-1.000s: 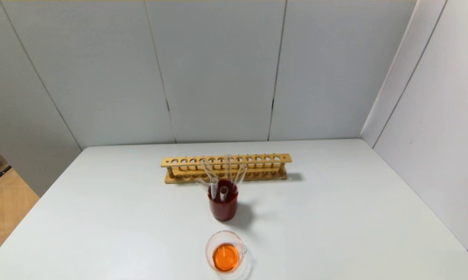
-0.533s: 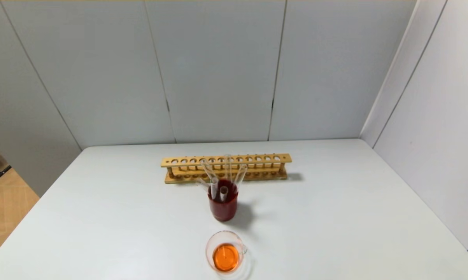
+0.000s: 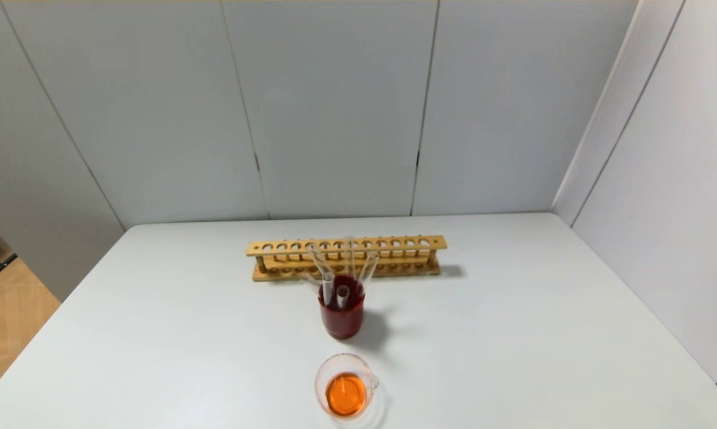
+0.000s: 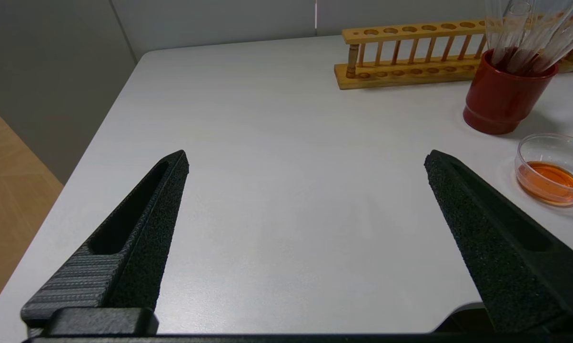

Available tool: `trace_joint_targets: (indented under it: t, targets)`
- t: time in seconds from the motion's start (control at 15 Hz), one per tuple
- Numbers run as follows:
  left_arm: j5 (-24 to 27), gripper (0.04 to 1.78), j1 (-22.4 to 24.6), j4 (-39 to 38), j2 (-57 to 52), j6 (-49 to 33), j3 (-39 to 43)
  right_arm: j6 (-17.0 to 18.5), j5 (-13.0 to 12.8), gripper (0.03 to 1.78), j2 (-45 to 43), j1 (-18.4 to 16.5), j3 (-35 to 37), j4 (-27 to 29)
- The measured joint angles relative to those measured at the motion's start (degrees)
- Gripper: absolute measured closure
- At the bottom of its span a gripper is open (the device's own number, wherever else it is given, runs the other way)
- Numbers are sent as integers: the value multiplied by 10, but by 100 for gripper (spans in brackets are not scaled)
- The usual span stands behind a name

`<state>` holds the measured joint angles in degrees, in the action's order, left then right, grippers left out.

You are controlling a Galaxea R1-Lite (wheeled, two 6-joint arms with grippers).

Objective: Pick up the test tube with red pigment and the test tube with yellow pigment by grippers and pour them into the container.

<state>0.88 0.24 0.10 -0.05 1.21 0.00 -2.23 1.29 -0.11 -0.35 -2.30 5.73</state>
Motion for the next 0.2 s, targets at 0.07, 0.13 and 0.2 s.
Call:
trace_joint_targets:
  t: [0.07, 0.13, 0.2]
  targets:
    - [0, 7, 0, 0, 0, 0, 0, -1, 0, 7, 0, 0, 0, 0]
    - [0, 7, 0, 0, 0, 0, 0, -2, 0, 7, 0, 0, 0, 0]
    - [0, 7, 0, 0, 0, 0, 0, -4, 0, 7, 0, 0, 0, 0]
